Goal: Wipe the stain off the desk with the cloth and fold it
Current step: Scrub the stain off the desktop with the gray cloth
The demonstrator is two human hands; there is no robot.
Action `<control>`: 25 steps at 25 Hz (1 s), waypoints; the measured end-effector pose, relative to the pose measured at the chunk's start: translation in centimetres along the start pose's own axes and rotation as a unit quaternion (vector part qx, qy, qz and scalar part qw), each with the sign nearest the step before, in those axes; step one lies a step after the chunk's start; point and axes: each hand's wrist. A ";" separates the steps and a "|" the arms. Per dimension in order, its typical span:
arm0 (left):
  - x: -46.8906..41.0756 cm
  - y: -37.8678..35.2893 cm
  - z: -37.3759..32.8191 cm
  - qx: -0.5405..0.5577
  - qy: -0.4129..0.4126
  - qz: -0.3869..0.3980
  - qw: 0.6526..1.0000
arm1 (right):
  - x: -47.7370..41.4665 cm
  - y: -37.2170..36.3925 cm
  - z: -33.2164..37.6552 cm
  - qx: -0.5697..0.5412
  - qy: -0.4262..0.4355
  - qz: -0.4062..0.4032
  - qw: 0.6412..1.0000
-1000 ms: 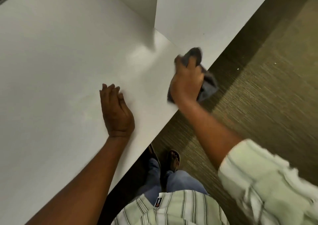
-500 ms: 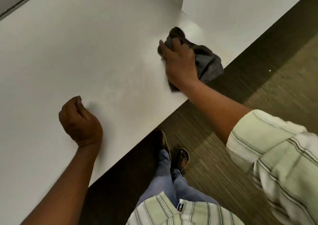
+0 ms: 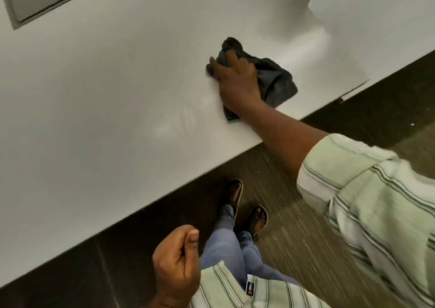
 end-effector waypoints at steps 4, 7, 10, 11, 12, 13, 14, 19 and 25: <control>4.0 0.1 1.2 -0.053 0.057 0.028 0.997 | 7.4 -0.1 1.0 -0.017 0.225 0.023 0.974; 2.6 0.9 1.3 -0.023 0.070 0.057 0.996 | 6.3 0.4 -2.9 -0.016 0.110 -0.037 0.993; 1.9 1.4 1.7 0.010 0.100 0.016 0.995 | 0.3 0.1 -1.8 -0.021 -0.053 -0.065 0.996; 2.0 1.3 1.9 0.025 0.109 0.007 0.994 | -0.5 -0.1 0.4 -0.039 -0.046 -0.060 0.996; 2.1 1.1 1.9 0.033 0.109 0.009 0.993 | -0.4 -0.3 3.1 -0.057 -0.008 -0.065 0.996; 2.2 0.6 2.0 0.034 0.108 0.020 0.993 | 0.7 -0.8 5.4 -0.080 0.048 -0.070 0.993; 2.3 0.2 1.8 0.039 0.107 0.040 0.993 | 2.8 -1.4 6.9 -0.095 0.114 -0.057 0.987; 0.6 -0.4 0.7 0.058 0.066 0.138 0.987 | 10.0 0.0 -1.1 -0.044 0.160 -0.061 0.984; 0.7 -1.5 0.4 0.048 0.069 0.161 0.983 | 2.4 -0.2 2.3 -0.040 0.081 -0.045 0.995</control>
Point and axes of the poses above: each hand's wrist, its own x-axis away from the middle knuckle, its own y-axis out of the back of the hand, z = x × y, and after that the axes turned 7 degrees about x, right-handed
